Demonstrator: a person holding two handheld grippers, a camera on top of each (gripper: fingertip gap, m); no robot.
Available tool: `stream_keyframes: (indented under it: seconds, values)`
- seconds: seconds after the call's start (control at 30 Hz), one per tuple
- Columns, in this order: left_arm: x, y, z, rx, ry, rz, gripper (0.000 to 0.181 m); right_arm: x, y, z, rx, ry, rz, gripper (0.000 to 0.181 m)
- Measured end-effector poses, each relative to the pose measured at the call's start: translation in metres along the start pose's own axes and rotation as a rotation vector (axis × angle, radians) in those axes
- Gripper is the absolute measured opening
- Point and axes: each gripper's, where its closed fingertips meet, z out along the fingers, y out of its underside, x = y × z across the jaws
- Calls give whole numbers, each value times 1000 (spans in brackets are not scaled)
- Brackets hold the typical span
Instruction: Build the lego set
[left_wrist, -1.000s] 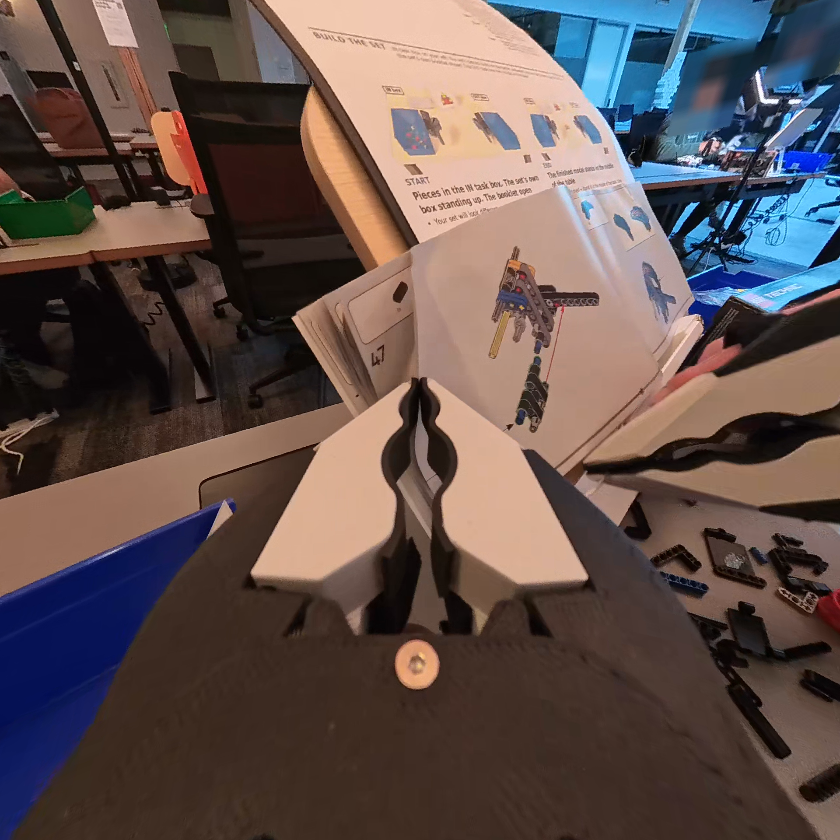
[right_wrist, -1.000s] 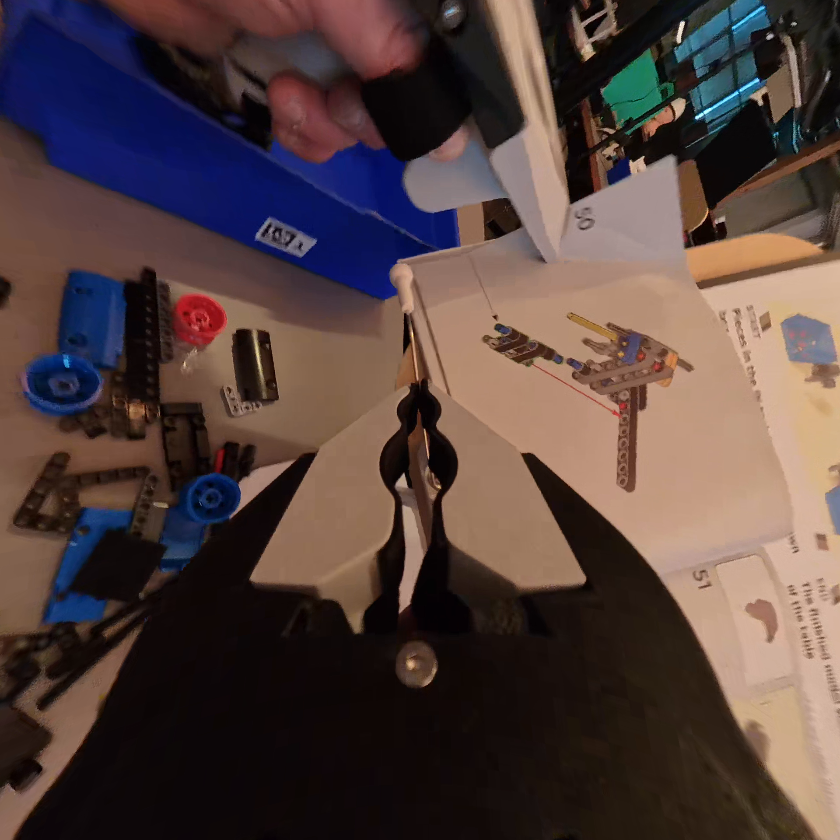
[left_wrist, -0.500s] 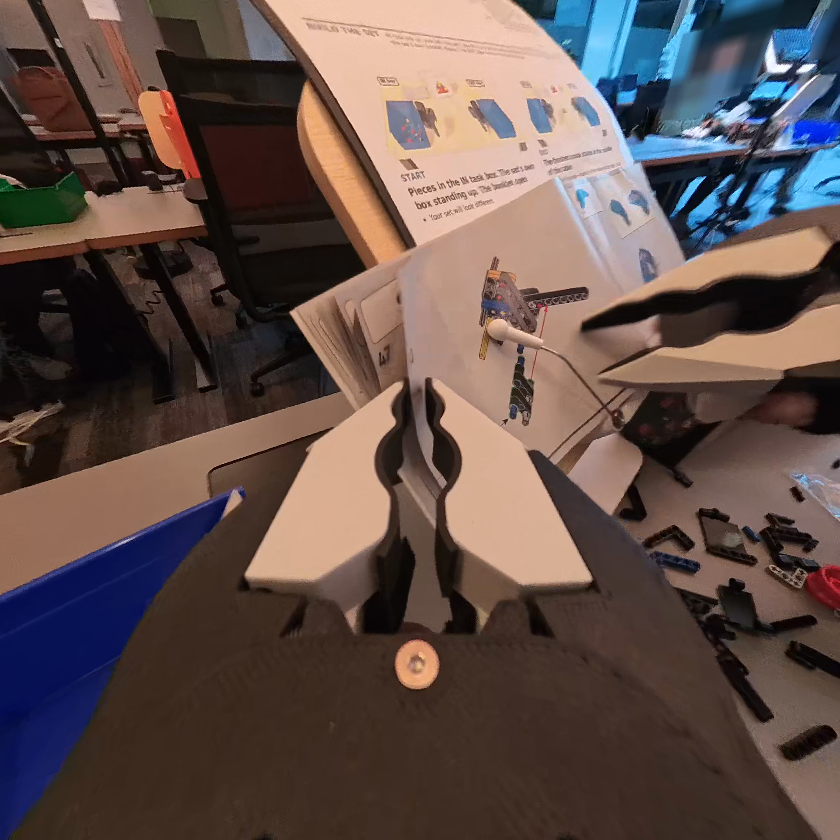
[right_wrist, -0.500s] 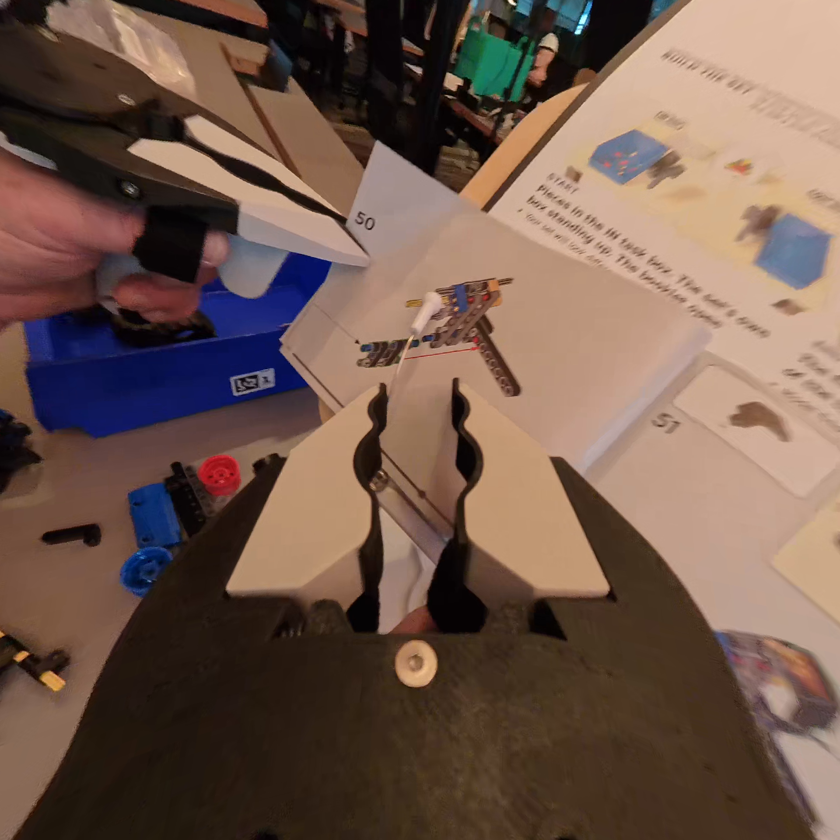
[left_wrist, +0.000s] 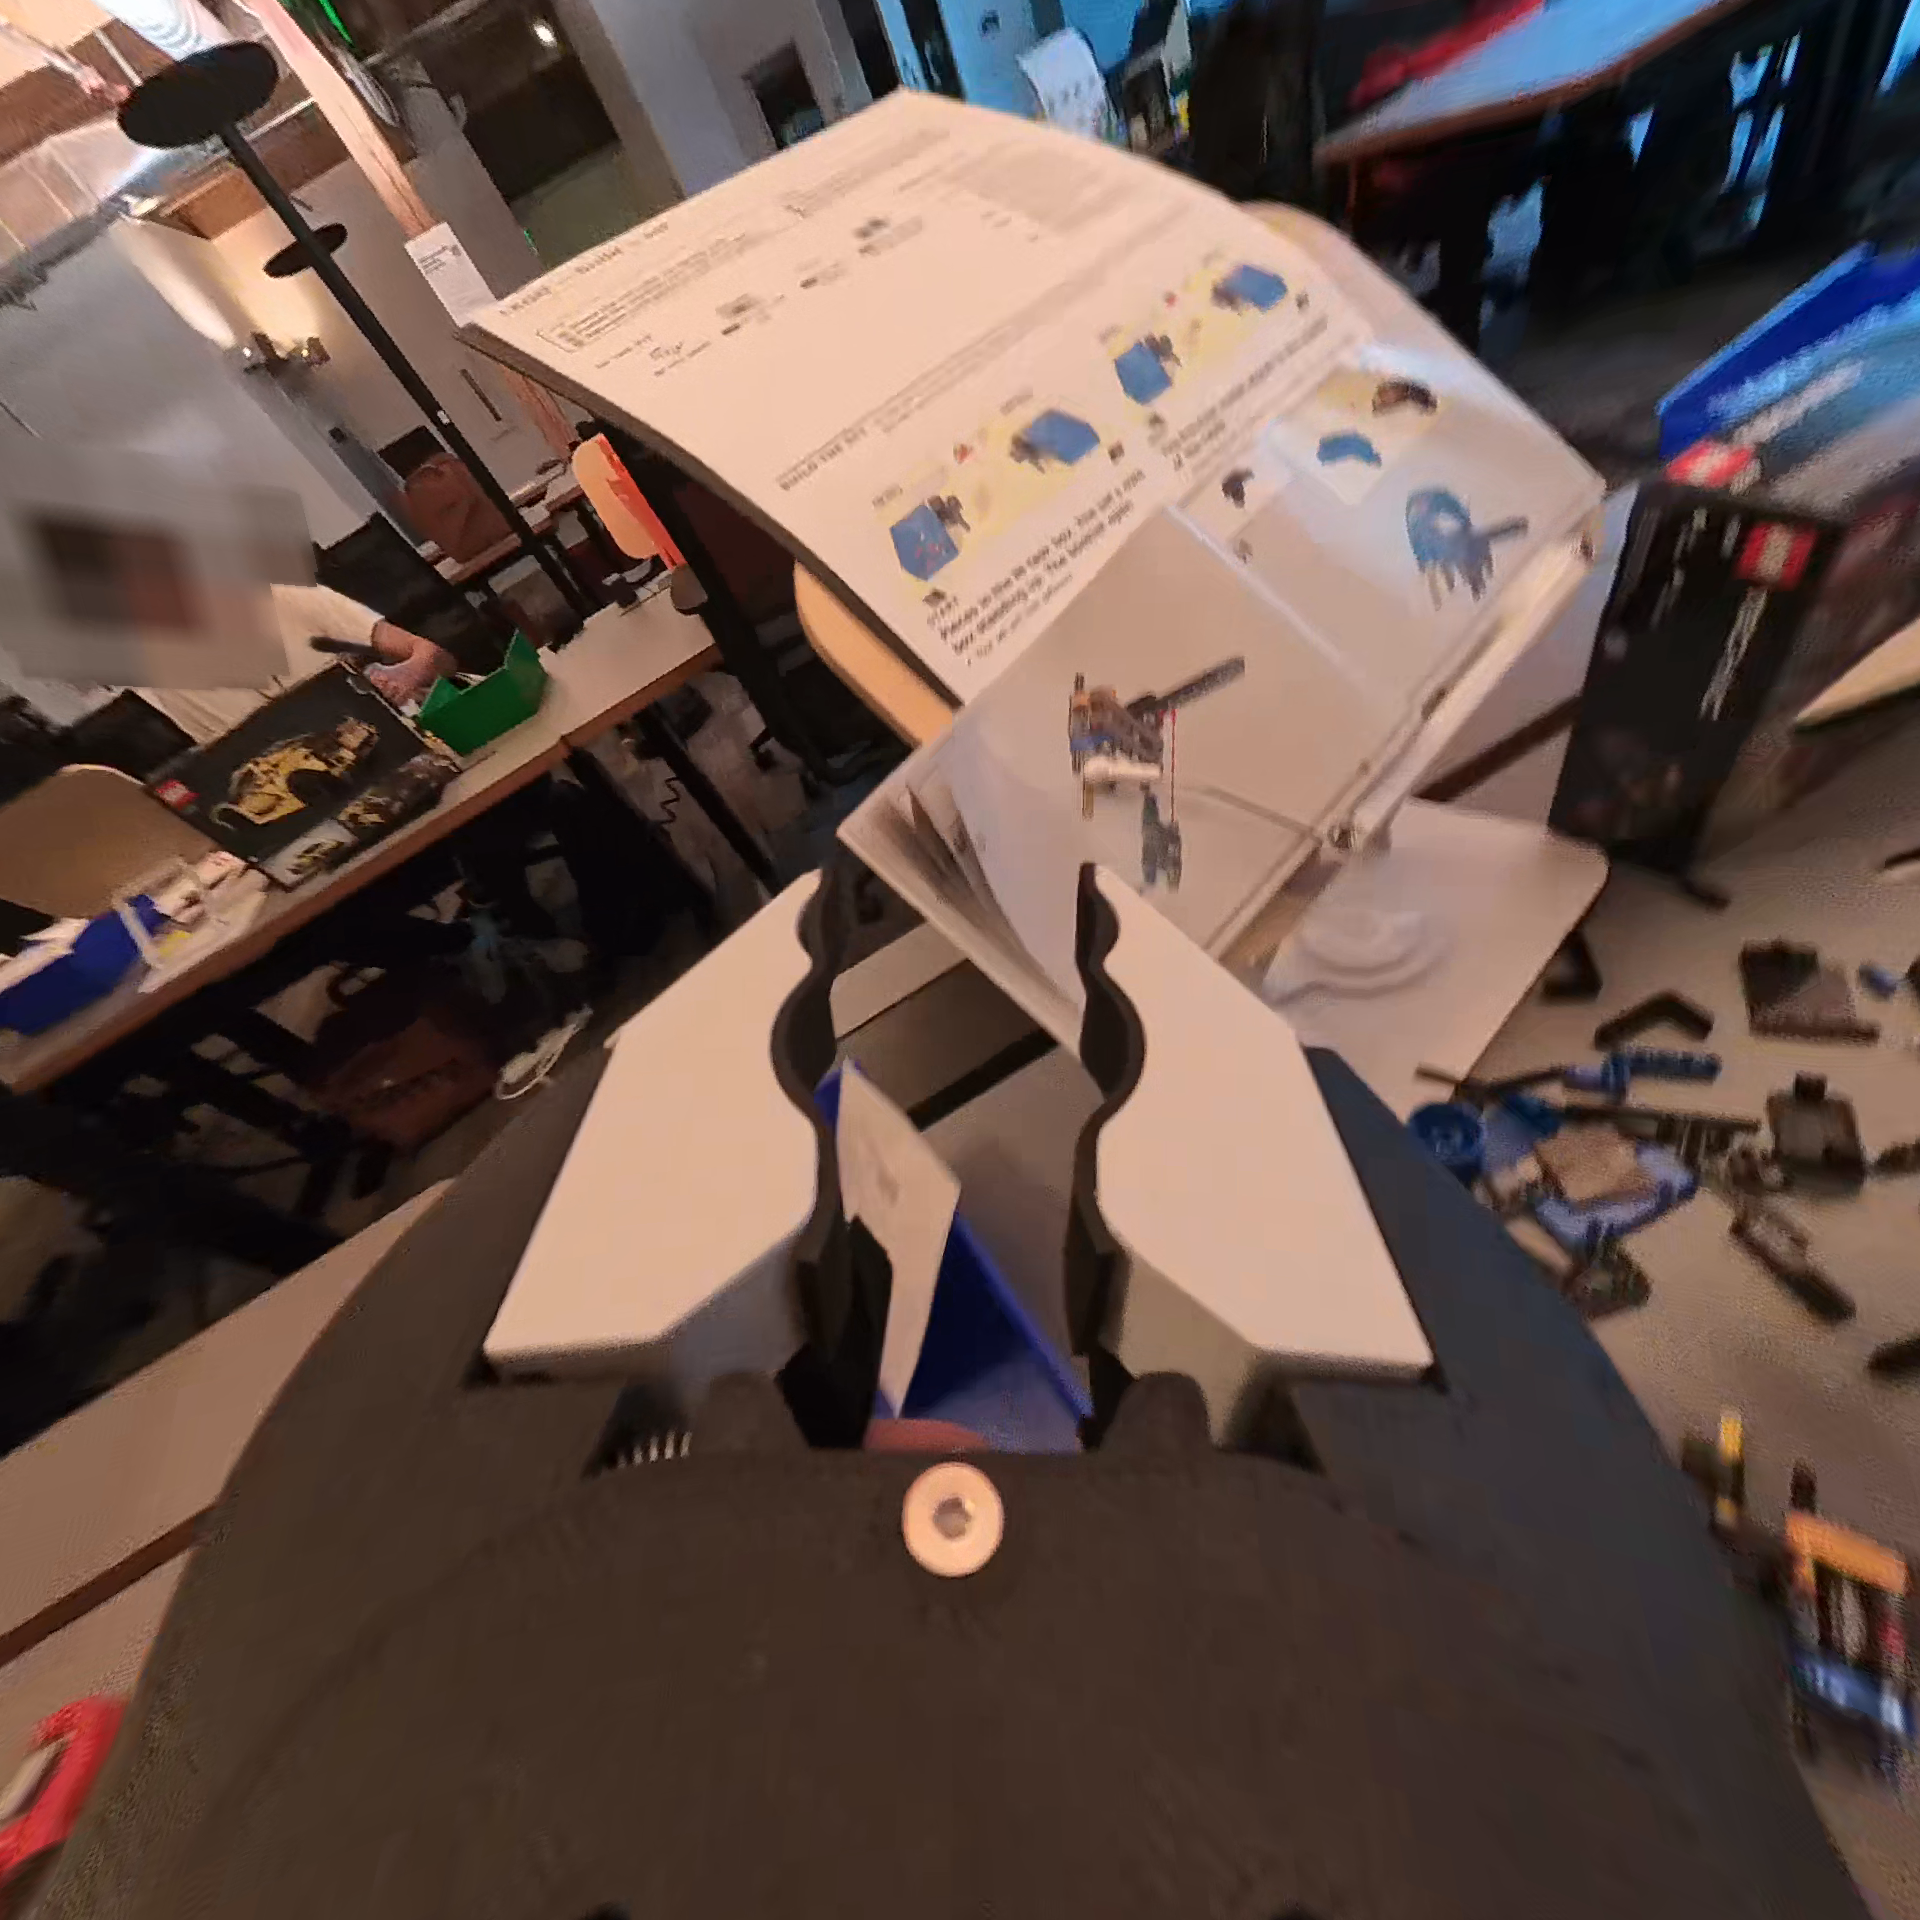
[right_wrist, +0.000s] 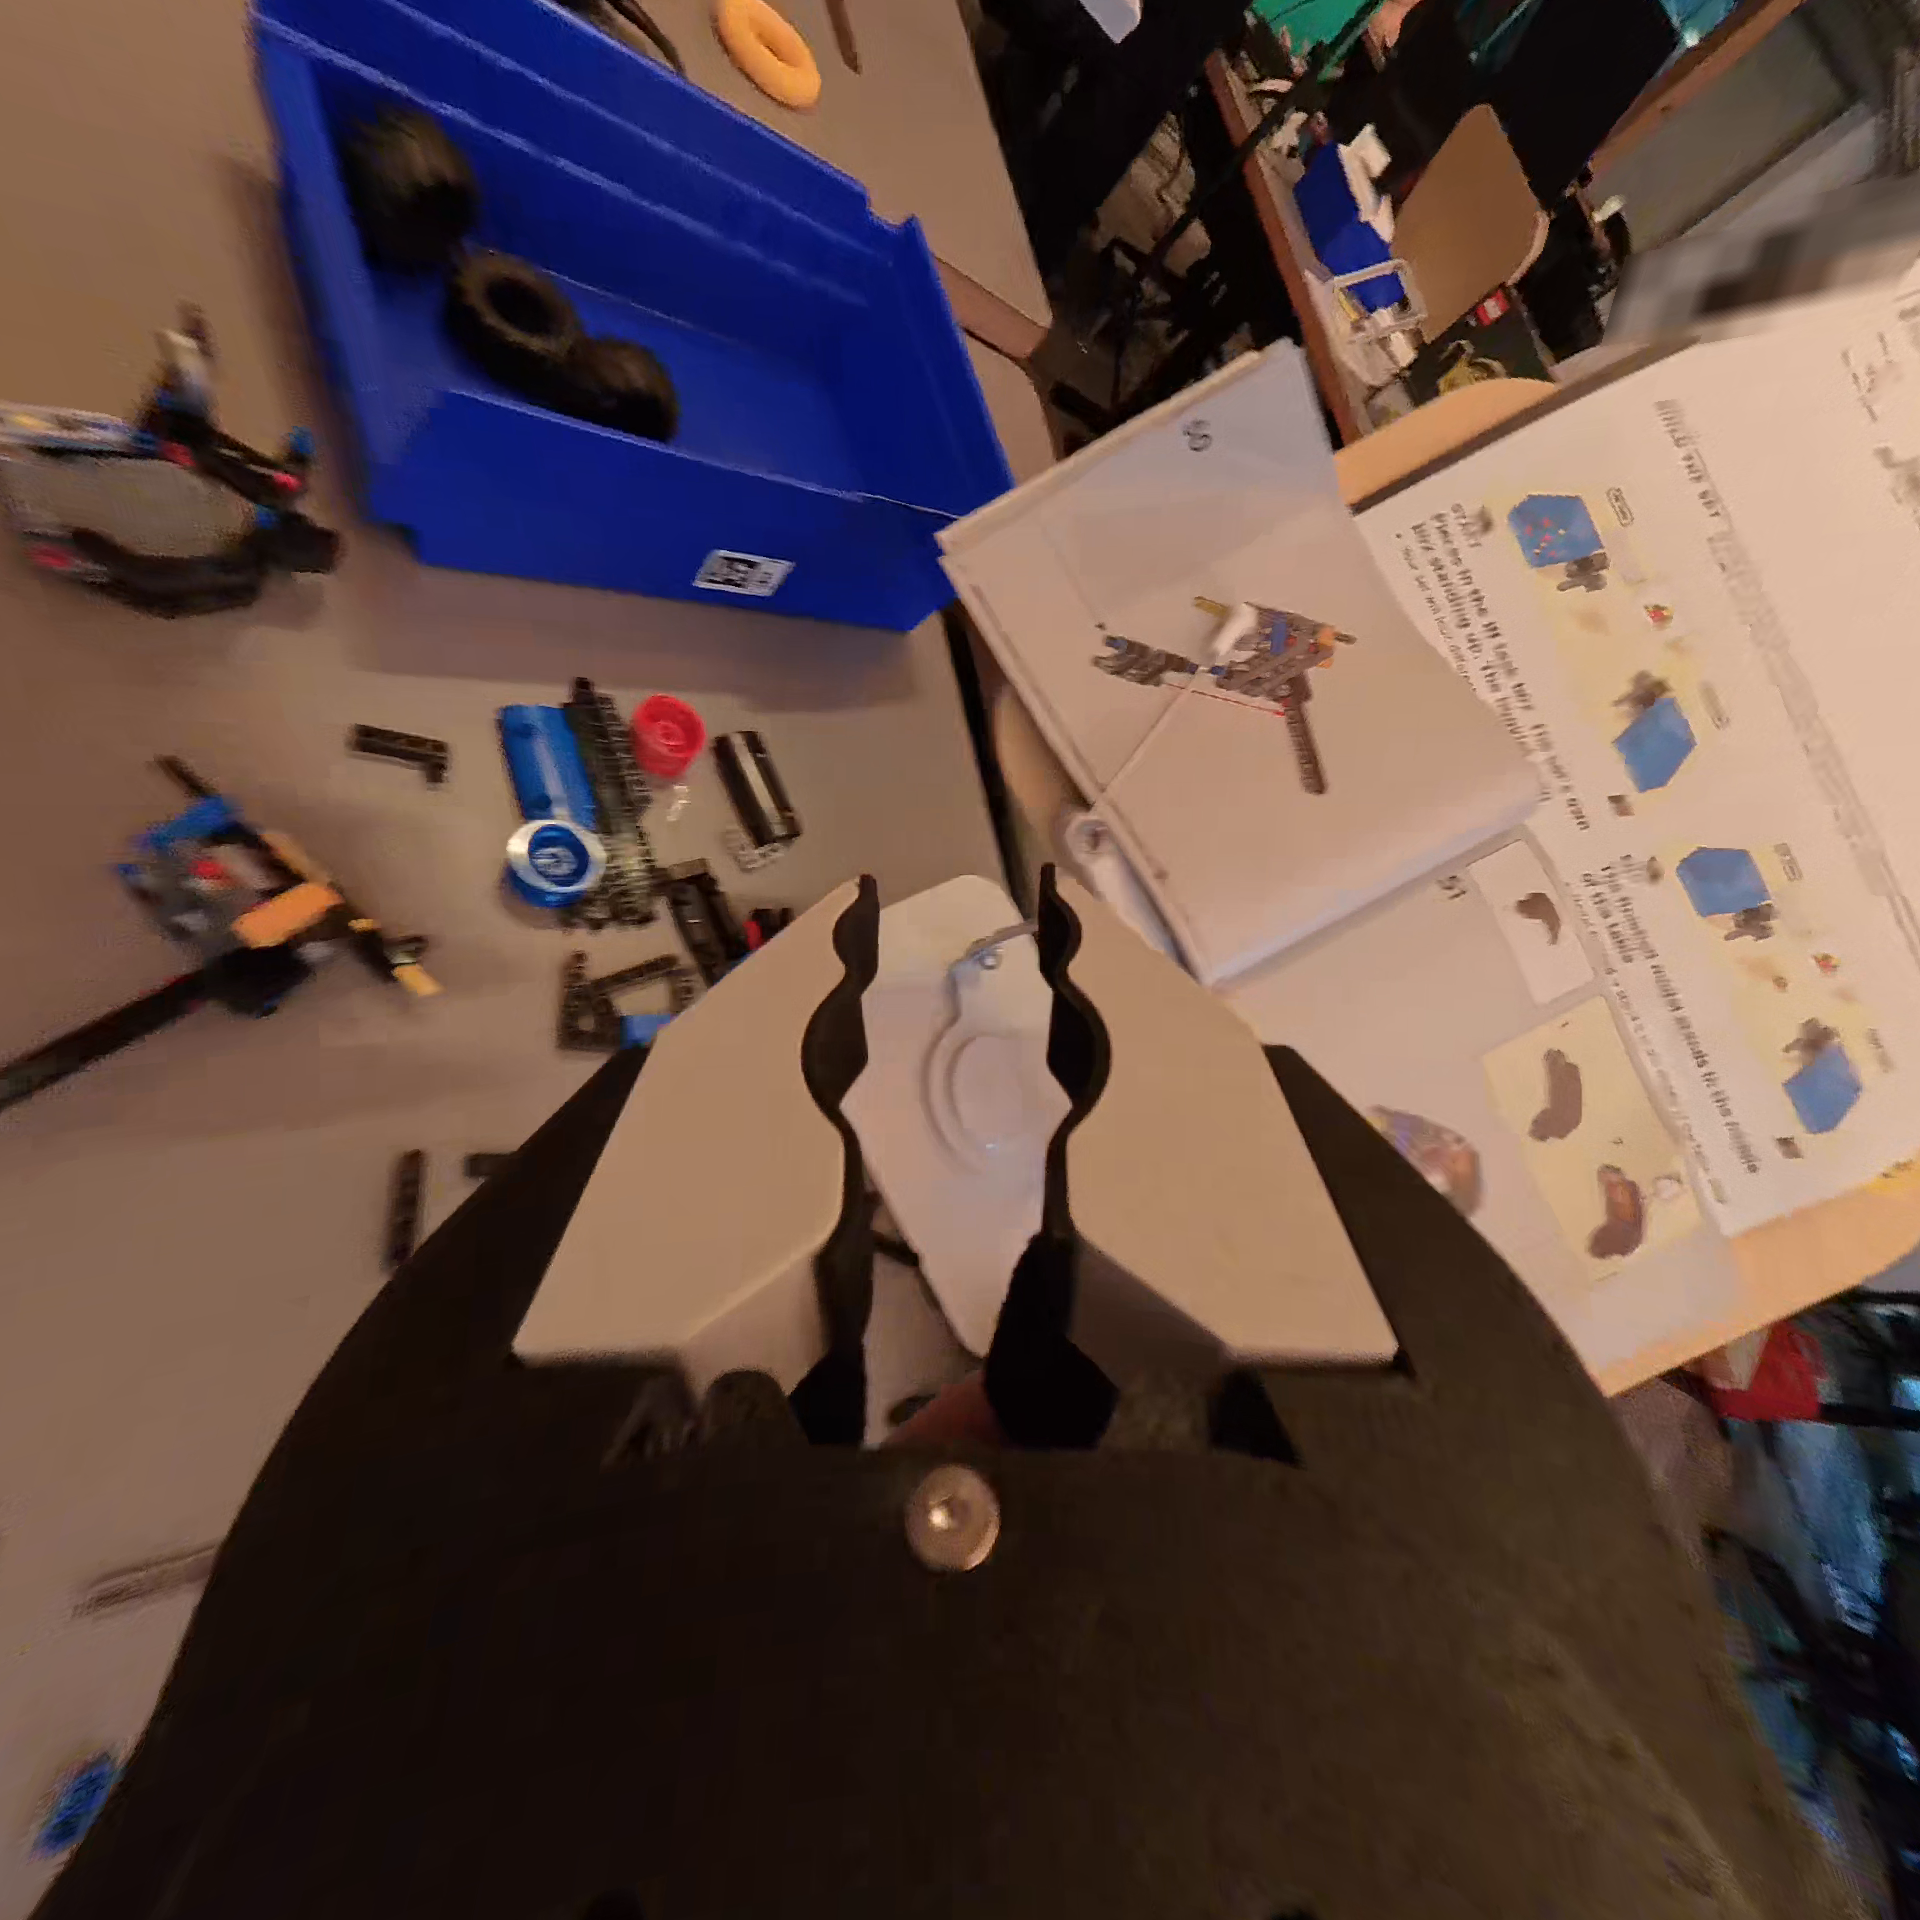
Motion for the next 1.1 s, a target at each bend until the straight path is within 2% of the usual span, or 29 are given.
stream_keyframes:
  seconds: [0.13,0.3,0.4,0.5,0.57,0.67,0.8,0.97,1.1]
  values:
    - [5,24,-44,-66,22,77,43,-48,5,-14,10,-97,72,27]
    - [11,72,-96,-126,64,74,43,-121,28,-7,-41,-242,144,30]
    - [24,107,-115,-176,133,63,42,-153,45,-8,-88,-324,169,34]
    - [29,145,-127,-277,152,96,45,-178,72,-24,-162,-411,185,29]
    - [43,158,-134,-289,205,103,45,-201,94,-39,-224,-484,188,27]
    - [64,173,-137,-302,265,118,46,-224,126,-53,-317,-512,184,28]
    - [102,181,-127,-293,363,135,47,-241,160,-55,-419,-497,195,32]
    - [163,187,-104,-319,499,202,48,-247,159,-54,-381,-502,254,20]
    - [205,198,-84,-349,593,253,50,-245,159,-52,-356,-480,278,20]
